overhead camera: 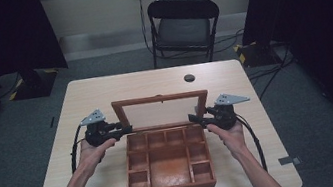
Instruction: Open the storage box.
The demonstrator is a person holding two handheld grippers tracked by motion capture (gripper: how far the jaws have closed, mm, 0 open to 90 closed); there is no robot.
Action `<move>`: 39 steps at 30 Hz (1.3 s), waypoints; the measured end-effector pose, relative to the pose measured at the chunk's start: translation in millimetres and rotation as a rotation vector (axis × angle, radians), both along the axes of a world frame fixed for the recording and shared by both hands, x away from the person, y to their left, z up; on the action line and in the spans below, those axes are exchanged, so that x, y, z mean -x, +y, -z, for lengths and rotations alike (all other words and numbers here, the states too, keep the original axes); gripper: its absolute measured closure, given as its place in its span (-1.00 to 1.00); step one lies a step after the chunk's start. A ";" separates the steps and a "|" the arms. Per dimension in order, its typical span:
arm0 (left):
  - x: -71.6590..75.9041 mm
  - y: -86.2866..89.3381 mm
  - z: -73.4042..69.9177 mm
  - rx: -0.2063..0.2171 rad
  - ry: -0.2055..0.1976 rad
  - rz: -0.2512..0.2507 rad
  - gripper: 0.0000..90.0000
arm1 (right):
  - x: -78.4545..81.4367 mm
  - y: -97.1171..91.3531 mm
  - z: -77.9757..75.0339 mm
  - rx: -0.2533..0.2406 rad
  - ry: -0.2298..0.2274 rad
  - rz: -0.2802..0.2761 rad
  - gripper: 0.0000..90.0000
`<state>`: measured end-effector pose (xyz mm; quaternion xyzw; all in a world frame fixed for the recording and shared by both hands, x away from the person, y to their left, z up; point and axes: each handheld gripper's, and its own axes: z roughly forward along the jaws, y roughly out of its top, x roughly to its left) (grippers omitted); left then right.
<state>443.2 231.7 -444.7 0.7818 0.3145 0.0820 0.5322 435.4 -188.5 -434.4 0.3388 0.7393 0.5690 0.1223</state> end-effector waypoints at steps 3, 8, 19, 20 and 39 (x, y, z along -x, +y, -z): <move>-4.2 -0.2 -1.0 -0.017 0.006 0.003 0.43 | -4.2 -0.2 1.0 -0.007 0.007 0.012 0.11; -8.2 -0.7 -1.3 -0.032 0.011 -0.004 0.50 | -11.7 -0.8 3.9 -0.024 0.021 0.019 0.16; -17.3 -0.1 5.1 0.011 0.058 -0.046 0.55 | -25.5 -0.5 11.3 -0.046 0.036 0.062 0.24; -17.3 -0.1 5.1 0.011 0.058 -0.046 0.56 | -26.3 -0.7 11.6 -0.044 0.044 0.069 0.25; -33.9 -2.4 13.9 0.037 0.139 -0.056 0.48 | -37.0 2.7 20.8 -0.058 0.100 0.117 0.06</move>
